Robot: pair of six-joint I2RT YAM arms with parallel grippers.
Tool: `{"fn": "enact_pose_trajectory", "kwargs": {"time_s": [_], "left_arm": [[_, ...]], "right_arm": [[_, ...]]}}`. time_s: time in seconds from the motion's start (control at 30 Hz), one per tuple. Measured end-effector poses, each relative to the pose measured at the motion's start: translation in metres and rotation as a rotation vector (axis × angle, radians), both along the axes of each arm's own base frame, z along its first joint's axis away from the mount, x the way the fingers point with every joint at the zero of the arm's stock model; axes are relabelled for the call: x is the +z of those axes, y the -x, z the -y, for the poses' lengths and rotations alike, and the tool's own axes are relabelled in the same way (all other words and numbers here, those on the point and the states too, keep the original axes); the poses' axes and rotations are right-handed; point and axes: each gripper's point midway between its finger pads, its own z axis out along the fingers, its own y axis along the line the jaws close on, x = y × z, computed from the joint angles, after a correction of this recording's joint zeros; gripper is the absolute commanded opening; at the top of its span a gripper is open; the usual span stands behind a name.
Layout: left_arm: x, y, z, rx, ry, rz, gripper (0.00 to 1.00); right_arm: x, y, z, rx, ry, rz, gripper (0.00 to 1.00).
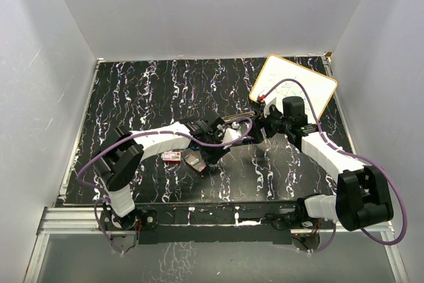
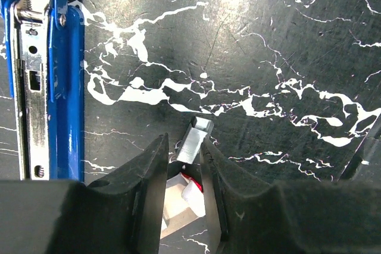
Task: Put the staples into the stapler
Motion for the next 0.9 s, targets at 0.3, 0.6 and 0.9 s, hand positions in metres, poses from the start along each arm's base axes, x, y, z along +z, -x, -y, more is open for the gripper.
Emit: {"fn": "enact_pose_trajectory", "kwargs": {"time_s": [0.3,0.6,0.9], "left_arm": [[-0.009,0.002,-0.007,-0.059,-0.039,-0.001,0.36],[-0.011,0.005,-0.012,-0.152,-0.055,0.013,0.37],[-0.012,0.008,-0.017,-0.224,-0.067,0.019,0.38]], "right_arm": [[0.0,0.0,-0.001,0.004,-0.003,-0.001,0.73],[0.0,0.001,-0.001,0.008,-0.006,-0.002,0.73],[0.001,0.001,-0.002,0.012,-0.009,-0.002,0.73]]}}
